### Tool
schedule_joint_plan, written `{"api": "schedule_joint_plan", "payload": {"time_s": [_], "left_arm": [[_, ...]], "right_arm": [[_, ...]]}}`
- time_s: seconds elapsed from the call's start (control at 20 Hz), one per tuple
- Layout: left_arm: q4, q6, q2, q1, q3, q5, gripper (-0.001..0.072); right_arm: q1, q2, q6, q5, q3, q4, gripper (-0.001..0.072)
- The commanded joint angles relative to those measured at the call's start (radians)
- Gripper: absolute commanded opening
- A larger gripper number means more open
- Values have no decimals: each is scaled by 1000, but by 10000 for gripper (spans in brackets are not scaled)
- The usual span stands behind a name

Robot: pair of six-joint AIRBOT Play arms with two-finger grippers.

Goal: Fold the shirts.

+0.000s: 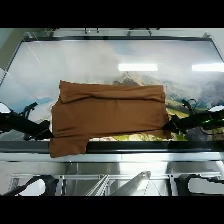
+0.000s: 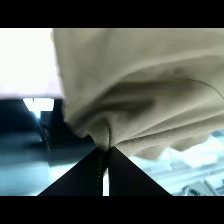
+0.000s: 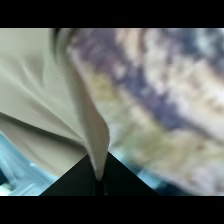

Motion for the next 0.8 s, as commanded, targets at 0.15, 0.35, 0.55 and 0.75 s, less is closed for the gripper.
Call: {"api": "schedule_joint_plan", "payload": {"time_s": [0.15, 0.35, 0.55, 0.75], "left_arm": [[-186, 59, 187, 31, 71, 0, 22], [-404, 132, 58, 24, 292, 41, 23], [-444, 137, -209, -58, 551, 77, 22], [-443, 136, -523, -135, 832, 98, 22]], "right_arm": [[-24, 74, -44, 80, 46, 257, 20], [7, 71, -51, -29, 146, 340, 20], [90, 10, -66, -270, 234, 346, 20], [161, -152, -100, -415, 341, 348, 20]]}}
